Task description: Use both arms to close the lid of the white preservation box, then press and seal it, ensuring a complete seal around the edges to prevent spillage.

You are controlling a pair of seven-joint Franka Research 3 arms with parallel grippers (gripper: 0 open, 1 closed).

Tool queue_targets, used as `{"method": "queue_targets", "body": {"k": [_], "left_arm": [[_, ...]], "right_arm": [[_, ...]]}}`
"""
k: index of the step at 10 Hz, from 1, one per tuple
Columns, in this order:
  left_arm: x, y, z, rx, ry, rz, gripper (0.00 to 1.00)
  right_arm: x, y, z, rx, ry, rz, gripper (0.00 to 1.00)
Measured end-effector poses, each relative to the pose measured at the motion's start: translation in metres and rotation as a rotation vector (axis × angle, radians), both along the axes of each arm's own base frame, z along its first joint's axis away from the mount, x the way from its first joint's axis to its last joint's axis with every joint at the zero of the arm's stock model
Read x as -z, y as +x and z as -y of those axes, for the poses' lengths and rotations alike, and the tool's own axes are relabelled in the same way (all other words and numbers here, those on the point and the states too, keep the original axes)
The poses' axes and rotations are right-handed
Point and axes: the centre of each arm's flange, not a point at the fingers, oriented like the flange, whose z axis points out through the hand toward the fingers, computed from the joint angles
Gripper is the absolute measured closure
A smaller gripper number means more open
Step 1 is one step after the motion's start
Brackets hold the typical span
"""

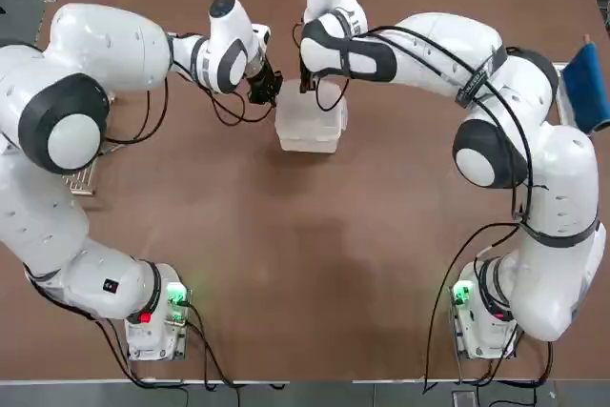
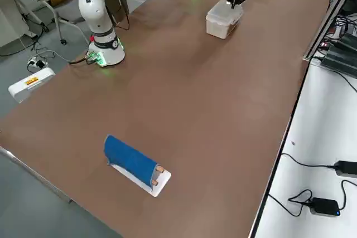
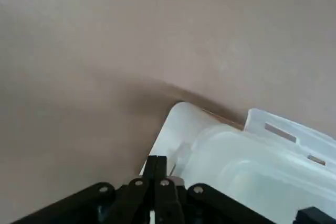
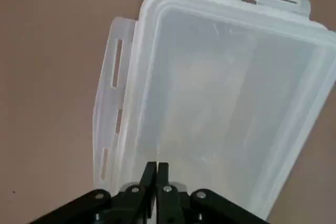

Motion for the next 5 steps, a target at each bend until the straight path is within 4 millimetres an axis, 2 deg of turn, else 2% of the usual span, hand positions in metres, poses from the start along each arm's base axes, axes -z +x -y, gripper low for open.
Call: {"method": "queue_targets", "body": {"k": [5], "left_arm": [[-0.0002,-0.0001,0.0007,-0.01,0.001,-0.001,0.99]], "right_arm": [[-0.0001,0.0005,0.0005,0.001,-0.001,0.0,0.93]]}}
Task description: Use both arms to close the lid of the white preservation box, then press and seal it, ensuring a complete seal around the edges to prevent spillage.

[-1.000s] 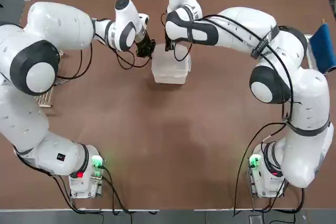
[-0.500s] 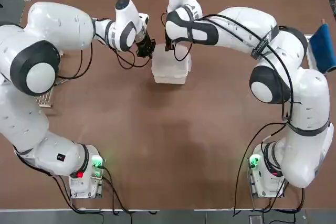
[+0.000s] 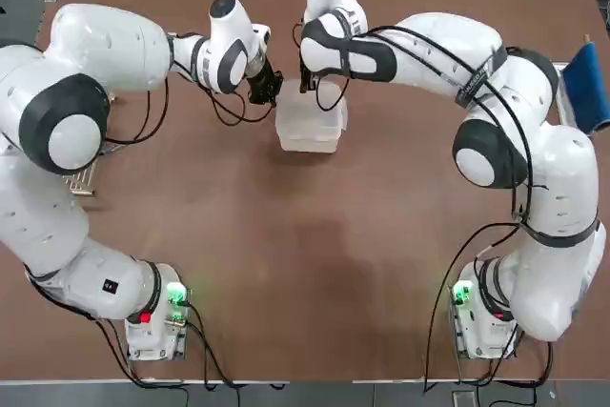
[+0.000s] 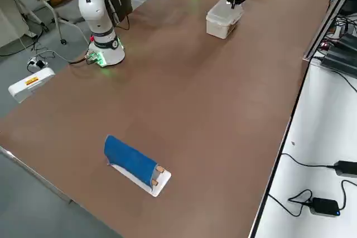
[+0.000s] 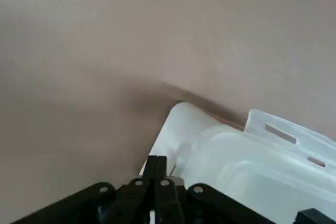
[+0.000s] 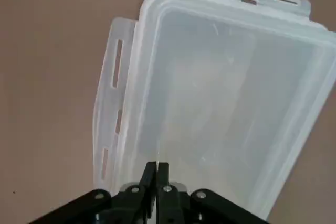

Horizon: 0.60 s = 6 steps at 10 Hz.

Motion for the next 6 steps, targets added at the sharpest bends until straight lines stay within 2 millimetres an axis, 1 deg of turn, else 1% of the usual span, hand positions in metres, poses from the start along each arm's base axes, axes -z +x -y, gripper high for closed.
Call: {"method": "queue_targets", "body": {"k": [6], "left_arm": [[-0.0003,-0.0003,0.0012,-0.018,0.0,0.003,0.99]], "right_arm": [[-0.0002,0.001,0.0009,0.002,0.0,0.0,0.93]]}}
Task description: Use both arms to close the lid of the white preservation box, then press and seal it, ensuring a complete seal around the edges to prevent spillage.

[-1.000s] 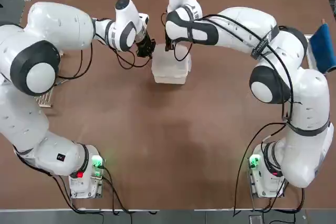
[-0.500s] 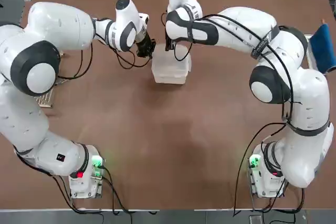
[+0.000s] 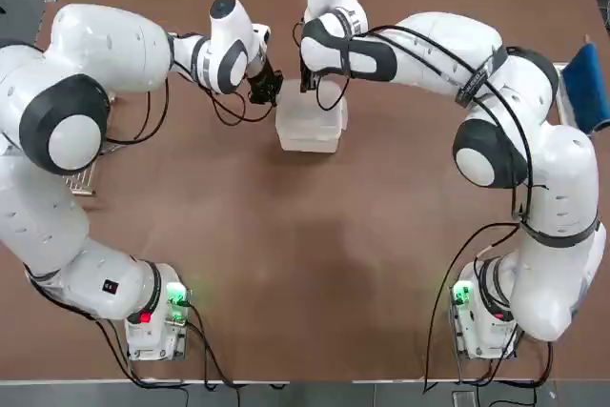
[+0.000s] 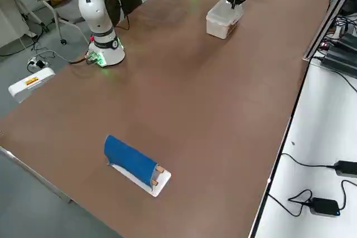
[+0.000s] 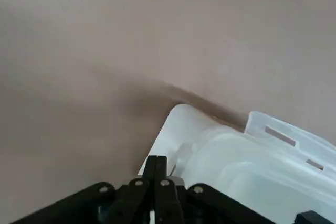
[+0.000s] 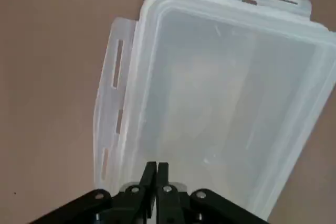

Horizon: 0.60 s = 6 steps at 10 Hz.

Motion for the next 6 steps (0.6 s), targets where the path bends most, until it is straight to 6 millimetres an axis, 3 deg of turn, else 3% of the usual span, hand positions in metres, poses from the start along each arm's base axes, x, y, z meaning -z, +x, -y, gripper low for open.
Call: {"method": "queue_targets", "body": {"k": [6], "left_arm": [[-0.0002,-0.0002,0.0009,-0.015,0.001,0.0,0.99]], "right_arm": [[-0.0002,0.0008,0.0008,0.001,-0.001,-0.001,0.93]]}}
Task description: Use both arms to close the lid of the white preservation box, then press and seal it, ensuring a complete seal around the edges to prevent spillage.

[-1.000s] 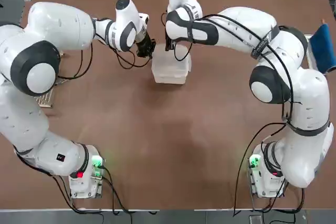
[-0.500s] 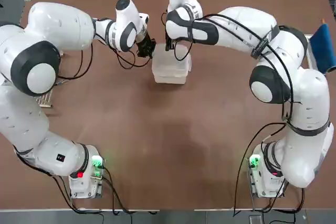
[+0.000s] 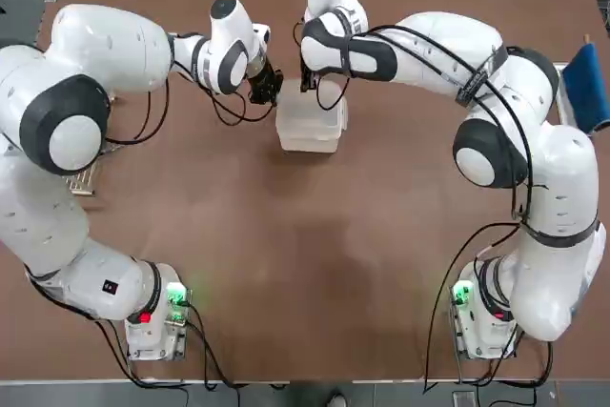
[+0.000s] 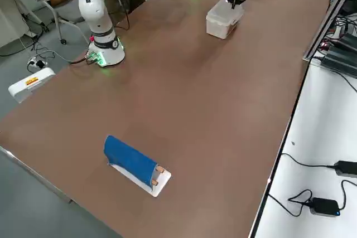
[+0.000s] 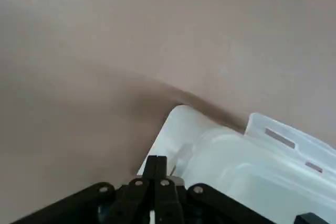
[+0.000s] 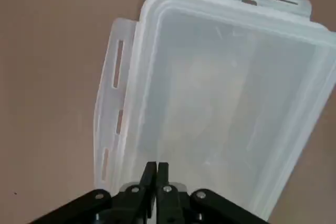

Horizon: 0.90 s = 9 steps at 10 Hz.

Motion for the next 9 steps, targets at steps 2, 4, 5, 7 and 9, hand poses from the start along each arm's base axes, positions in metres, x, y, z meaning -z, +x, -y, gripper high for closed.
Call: {"method": "queue_targets", "body": {"k": [2,4,5,7,9], "left_arm": [[0.0,0.0,0.0,0.0,0.0,0.0,0.99],[0.0,0.0,0.0001,-0.001,0.0,0.001,0.99],[-0.0001,0.0,0.0001,-0.004,0.0,0.0,0.99],[-0.0001,0.0001,0.0002,-0.016,-0.001,-0.003,0.99],[-0.0003,0.0001,0.0003,-0.016,-0.002,-0.001,0.99]], "right_arm": [[0.0,0.0002,0.0002,0.0,0.0,0.0,0.93],[0.0,0.0003,0.0003,0.0,0.0,0.0,0.93],[-0.0001,0.0003,0.0003,0.0,0.0,0.0,0.93],[-0.0002,0.0006,0.0005,0.001,0.0,0.0,0.93],[-0.0005,0.001,0.0009,0.001,-0.001,-0.002,0.93]]}}
